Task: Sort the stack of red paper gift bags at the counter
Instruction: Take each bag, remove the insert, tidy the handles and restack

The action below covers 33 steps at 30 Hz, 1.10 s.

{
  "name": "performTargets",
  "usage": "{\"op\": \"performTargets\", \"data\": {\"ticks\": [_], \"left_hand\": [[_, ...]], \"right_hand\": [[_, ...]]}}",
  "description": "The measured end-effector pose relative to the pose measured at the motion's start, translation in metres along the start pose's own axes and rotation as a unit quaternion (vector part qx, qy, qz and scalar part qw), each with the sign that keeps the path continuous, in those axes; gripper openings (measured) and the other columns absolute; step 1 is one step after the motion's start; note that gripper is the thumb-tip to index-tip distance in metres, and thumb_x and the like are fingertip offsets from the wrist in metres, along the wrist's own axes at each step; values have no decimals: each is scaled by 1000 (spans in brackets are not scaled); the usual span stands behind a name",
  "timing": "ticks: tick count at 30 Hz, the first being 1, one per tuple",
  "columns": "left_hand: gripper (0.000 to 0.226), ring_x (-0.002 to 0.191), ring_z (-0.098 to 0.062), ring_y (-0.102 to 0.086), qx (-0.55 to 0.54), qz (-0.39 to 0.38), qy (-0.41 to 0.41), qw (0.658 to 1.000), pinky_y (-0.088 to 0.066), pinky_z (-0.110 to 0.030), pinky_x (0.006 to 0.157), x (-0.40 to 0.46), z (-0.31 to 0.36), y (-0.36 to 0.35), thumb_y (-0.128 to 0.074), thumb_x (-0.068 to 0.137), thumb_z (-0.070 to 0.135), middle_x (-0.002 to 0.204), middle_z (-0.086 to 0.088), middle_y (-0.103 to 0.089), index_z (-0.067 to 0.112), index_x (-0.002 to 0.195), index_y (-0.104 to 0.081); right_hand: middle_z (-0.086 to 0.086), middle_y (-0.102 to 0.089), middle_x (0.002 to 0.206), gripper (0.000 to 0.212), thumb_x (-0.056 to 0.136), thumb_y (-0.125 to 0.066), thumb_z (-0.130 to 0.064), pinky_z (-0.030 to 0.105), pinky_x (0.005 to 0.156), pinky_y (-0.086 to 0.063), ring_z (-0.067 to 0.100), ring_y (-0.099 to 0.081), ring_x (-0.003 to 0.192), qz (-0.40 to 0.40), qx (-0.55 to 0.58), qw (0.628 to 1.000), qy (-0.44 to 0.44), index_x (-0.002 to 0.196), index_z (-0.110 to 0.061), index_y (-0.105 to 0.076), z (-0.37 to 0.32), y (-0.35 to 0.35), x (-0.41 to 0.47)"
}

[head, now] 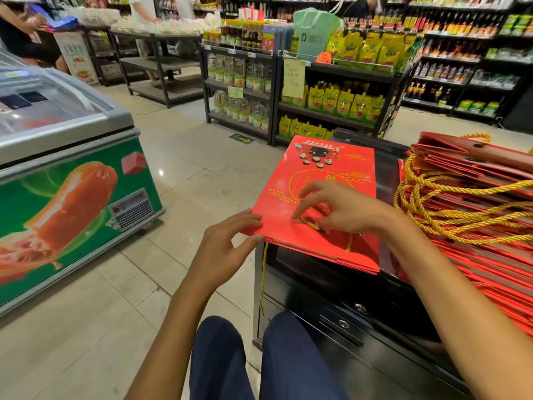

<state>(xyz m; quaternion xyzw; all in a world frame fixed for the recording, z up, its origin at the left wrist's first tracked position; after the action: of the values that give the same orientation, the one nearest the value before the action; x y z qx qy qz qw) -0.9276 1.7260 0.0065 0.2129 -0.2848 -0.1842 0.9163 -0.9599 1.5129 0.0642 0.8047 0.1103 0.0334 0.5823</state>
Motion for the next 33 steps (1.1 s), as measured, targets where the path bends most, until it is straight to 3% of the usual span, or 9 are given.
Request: {"op": "performTargets", "data": {"ticks": [2, 6, 9, 14, 17, 23, 28, 33], "left_hand": [[30, 132, 5, -52, 0, 6, -5, 1000, -43, -21, 112, 0, 1, 0, -74, 93, 32, 128, 15, -70, 20, 121, -76], [30, 131, 6, -54, 2, 16, -12, 1000, -43, -12, 106, -1, 4, 0, -74, 92, 31, 127, 11, -71, 18, 119, -77], [32, 132, 5, -53, 12, 15, -19, 1000, -44, -17, 109, -2, 3, -1, -73, 92, 35, 127, 11, -71, 19, 119, -77], [32, 132, 2, -55, 16, 22, -26, 999, -48, -25, 109, -5, 5, -1, -72, 93, 37, 127, 11, -71, 20, 120, -77], [30, 133, 1, -55, 15, 28, -33, 999, -48, -26, 109, -8, 6, -2, -74, 94, 29, 128, 9, -71, 19, 122, -76], [29, 133, 5, -53, 24, 43, -39, 998, -45, -18, 109, -11, 9, -2, -74, 94, 28, 129, 16, -66, 23, 123, -74], [31, 133, 7, -52, 30, 47, -38, 998, -46, -16, 107, -10, 10, -3, -74, 94, 28, 130, 18, -64, 23, 125, -73], [32, 132, 11, -49, 31, 63, -51, 996, -43, -13, 107, -12, 15, -2, -75, 95, 23, 130, 19, -62, 22, 126, -72]], "right_hand": [[-12, -54, 127, 38, 83, -80, -19, 29, 99, -41, 8, -51, 117, -27, 20, 999, 9, 110, -46, -75, -3, -4, -4], [-13, -56, 113, 14, 83, -83, -36, 28, 89, -44, 6, -54, 105, 6, 35, 999, 32, 95, -40, -77, -9, -6, 0], [-12, -58, 108, 9, 83, -83, -36, 25, 84, -42, 4, -55, 100, 44, 30, 997, 59, 86, -34, -74, -21, -8, 6], [-11, -71, 81, 11, 86, -81, -27, 14, 67, -38, 0, -63, 78, 120, 72, 988, 59, 94, -24, -75, -32, -3, 11], [-10, -75, 83, 16, 87, -80, -29, 16, 70, -44, 0, -64, 78, 100, 63, 991, 61, 103, -27, -79, -35, -7, 15], [-10, -76, 86, 6, 86, -81, -25, 31, 76, -52, 6, -67, 82, 96, 80, 990, 73, 92, -25, -82, -37, -6, 15], [-15, -71, 85, 5, 89, -77, -25, 21, 73, -43, -3, -58, 80, 85, 30, 990, 105, 92, -23, -81, -49, -1, 13], [-16, -62, 81, 5, 92, -73, -29, 28, 73, -39, 2, -45, 78, 92, -65, 984, 138, 95, -27, -77, -65, 2, 15]]}}
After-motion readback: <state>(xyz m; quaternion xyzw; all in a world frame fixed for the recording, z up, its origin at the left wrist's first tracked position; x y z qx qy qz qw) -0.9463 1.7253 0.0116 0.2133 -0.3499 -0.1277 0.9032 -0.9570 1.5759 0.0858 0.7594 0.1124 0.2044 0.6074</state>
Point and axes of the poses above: each hand's wrist, its own x-axis towards the middle knuckle, its own y-axis out of the back of the hand, z = x × y, the point moved 8 cm from there along x, towards the middle knuckle
